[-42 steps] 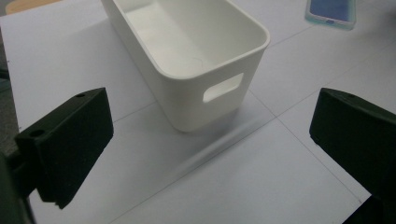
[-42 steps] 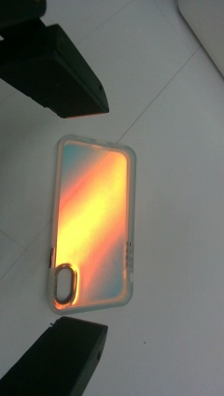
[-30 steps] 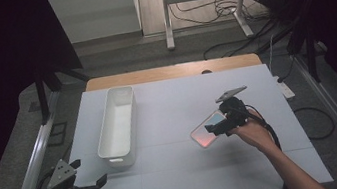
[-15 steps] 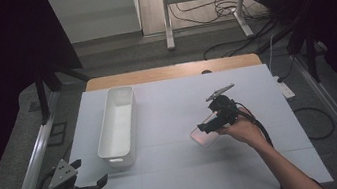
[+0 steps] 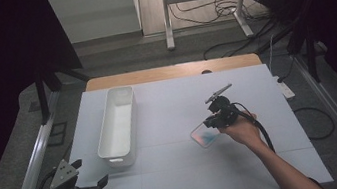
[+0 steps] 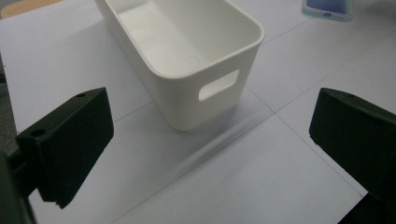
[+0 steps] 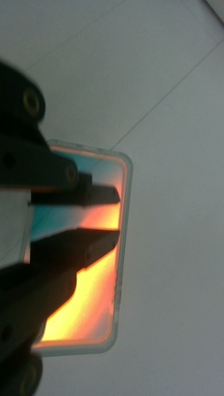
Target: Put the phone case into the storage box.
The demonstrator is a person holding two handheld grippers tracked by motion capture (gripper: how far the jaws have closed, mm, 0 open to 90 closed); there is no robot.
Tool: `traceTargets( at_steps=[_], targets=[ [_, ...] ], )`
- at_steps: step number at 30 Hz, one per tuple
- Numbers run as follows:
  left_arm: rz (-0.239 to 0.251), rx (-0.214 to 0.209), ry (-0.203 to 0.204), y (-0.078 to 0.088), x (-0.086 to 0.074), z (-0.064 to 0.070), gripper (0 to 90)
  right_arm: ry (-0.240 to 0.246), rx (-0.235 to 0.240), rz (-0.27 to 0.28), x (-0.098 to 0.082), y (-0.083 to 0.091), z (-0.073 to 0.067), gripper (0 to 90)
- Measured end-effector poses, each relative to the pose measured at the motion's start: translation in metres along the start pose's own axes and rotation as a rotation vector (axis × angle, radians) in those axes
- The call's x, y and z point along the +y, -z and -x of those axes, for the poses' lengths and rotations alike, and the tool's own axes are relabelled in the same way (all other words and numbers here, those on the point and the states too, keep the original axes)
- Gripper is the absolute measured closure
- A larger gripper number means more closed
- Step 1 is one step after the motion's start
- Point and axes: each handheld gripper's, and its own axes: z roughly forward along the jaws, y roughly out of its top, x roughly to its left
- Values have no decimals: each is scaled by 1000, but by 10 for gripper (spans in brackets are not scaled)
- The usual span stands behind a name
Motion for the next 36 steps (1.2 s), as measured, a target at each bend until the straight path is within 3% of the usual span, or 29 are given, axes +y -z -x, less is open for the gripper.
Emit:
traceTargets(
  at_steps=[1, 6, 19, 36],
  targets=[
    [-1, 0, -1, 0, 0, 0, 9, 17, 0, 5, 0, 1, -1, 896],
    [1, -2, 0, 0, 0, 0, 9, 50, -14, 8, 0, -1, -6, 897],
    [-4, -2, -12, 0, 0, 1, 11, 42, 5, -39, -11, -19, -6, 897],
    [-9, 1, -19, -1, 1, 2, 11, 83, 51, -109, -24, -31, -23, 897]
  ],
)
